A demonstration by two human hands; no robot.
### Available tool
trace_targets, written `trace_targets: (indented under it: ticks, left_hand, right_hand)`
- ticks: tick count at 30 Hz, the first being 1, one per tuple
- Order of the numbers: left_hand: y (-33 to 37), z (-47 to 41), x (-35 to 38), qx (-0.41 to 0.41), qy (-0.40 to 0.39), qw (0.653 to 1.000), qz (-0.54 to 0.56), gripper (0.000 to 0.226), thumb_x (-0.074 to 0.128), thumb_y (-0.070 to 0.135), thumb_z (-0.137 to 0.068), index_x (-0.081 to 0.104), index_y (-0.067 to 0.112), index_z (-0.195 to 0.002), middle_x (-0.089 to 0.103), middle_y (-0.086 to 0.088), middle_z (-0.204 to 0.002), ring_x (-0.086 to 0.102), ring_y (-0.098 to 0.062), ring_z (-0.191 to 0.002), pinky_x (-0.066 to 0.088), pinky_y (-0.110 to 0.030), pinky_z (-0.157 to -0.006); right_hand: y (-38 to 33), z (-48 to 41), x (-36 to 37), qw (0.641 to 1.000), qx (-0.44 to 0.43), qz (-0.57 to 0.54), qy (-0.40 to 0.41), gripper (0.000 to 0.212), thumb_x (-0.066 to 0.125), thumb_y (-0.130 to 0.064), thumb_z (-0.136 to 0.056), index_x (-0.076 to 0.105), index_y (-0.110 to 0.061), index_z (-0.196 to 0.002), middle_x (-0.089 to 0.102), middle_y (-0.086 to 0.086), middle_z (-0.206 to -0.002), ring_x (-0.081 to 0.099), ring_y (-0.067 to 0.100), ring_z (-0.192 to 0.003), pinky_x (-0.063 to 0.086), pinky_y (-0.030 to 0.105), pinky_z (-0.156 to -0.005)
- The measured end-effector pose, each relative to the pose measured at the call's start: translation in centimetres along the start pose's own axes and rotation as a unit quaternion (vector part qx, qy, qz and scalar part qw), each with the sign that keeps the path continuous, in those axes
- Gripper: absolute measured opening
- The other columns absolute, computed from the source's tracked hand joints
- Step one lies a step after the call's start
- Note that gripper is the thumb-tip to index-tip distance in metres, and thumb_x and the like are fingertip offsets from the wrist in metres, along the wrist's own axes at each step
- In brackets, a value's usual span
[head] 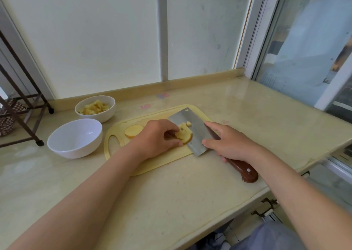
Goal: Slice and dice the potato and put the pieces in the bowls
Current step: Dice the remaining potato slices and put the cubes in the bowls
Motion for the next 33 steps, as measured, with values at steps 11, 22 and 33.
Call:
trace_targets:
  ticks: [11, 22, 33]
  left_hand:
    - [0.3, -0.6, 0.6, 0.086, 0.030, 0.995, -0.033, 0.030, 0.084, 0.023, -0.074, 0.077, 0.005, -0.097, 0.074, -0.006, -0.101, 0.067, -0.011, -0.086, 0.043, -0.001, -0.075]
    - [0.5, -0.7, 0.7, 0.080, 0.069, 0.994, 0.003, 0.023, 0.084, 0.018, -0.074, 0.076, 0.004, -0.090, 0.071, -0.005, -0.097, 0.065, -0.012, -0.079, 0.052, -0.014, -0.071]
    - [0.6, -0.9, 0.4, 0.070, 0.097, 0.992, 0.035, 0.015, 0.084, 0.015, -0.074, 0.077, 0.011, -0.087, 0.071, 0.002, -0.094, 0.065, -0.010, -0.077, 0.054, -0.025, -0.073]
  right_hand:
    - [0.6, -0.3, 0.0, 0.998, -0.001, -0.064, -0.011, 0.065, 0.067, -0.034, -0.093, 0.041, -0.049, -0.151, 0.072, -0.003, -0.085, 0.062, 0.018, -0.054, 0.057, 0.039, -0.066]
    - [1.1, -0.1, -0.1, 0.990, 0.003, -0.142, 0.001, 0.066, 0.070, -0.026, -0.095, 0.043, -0.040, -0.153, 0.068, 0.005, -0.076, 0.057, 0.019, -0.055, 0.050, 0.033, -0.058]
    - [0.9, 0.6, -0.5, 0.981, 0.005, -0.193, -0.006, 0.063, 0.068, -0.019, -0.098, 0.045, -0.031, -0.155, 0.055, 0.005, -0.063, 0.049, 0.018, -0.053, 0.046, 0.028, -0.051]
Point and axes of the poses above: each hand's wrist, its own z-axis away from the middle knuckle, its own x-axis out of the palm, y = z × x, the point moved 3 cm from there along -z, towards the middle knuckle
